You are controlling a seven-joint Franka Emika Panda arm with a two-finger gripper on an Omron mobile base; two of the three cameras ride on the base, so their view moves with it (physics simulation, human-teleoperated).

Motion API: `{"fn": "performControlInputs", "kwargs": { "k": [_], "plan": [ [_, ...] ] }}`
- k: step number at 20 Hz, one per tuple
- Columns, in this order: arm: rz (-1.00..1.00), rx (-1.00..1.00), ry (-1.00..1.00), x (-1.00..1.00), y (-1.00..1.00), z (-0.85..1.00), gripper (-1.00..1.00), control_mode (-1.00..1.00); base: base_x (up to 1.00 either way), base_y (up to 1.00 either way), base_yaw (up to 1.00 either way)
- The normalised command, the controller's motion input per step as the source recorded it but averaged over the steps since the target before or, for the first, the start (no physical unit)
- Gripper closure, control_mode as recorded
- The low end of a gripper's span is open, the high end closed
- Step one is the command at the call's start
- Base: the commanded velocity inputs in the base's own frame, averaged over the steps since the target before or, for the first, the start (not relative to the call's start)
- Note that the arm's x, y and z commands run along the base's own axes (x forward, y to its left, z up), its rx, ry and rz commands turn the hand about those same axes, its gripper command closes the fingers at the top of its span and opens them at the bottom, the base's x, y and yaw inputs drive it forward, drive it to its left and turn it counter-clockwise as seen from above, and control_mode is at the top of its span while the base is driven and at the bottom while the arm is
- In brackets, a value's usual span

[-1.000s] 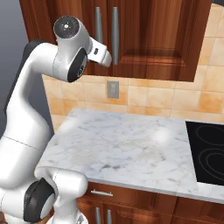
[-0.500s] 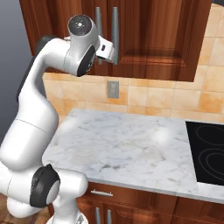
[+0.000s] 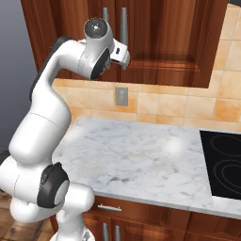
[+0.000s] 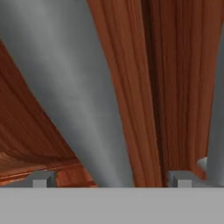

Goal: Open the cabinet. Pick the sponge and place it next to the sink. Then close the cabinet.

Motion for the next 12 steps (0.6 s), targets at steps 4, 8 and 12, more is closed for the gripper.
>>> {"fn": "performControlInputs", "kwargs": {
  "k": [4,8,12],
  "plan": [
    [0.0,0.0,0.0,0.21,-0.22,0.0,-1.0,-1.0,0.0,0.0,0.0],
    [0.0,0.0,0.0,0.44,0.0,0.0,-1.0,-1.0,0.0,0.0,0.0],
    [0.0,0.0,-0.03,0.46,0.0,0.0,-1.0,-1.0,0.0,0.0,0.0]
  ]
}}
